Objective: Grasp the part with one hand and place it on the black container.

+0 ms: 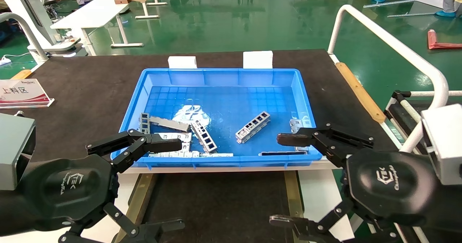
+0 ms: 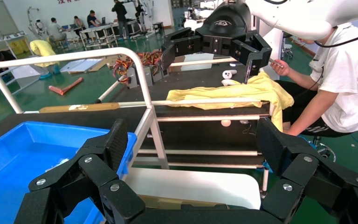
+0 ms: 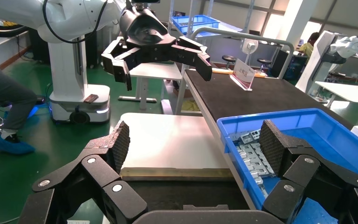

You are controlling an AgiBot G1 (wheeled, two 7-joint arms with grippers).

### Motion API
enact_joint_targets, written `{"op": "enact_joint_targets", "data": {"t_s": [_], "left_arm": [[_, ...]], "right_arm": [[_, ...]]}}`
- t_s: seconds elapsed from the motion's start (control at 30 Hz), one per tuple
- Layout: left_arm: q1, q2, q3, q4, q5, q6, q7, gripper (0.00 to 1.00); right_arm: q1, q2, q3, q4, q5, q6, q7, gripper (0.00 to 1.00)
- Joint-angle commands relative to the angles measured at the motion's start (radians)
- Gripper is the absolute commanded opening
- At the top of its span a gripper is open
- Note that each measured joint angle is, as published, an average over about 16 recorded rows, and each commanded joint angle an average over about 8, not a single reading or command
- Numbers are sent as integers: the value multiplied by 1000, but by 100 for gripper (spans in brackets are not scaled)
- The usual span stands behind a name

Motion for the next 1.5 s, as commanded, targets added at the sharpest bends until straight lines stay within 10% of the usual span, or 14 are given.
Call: {"op": "enact_joint_targets", "data": {"t_s": [0.03,0.8,1.5], "left_arm": [[0,0,0,0,0,0,0,100],[-34,47,37,8,73,-38,-4,100],[-300,363,213,372,406,-234,-21,100]], "right_arm": [[0,0,0,0,0,0,0,100],[0,0,-1,-1,0,0,0,100],[1,0,-1,-1,1,0,-1,100]]}}
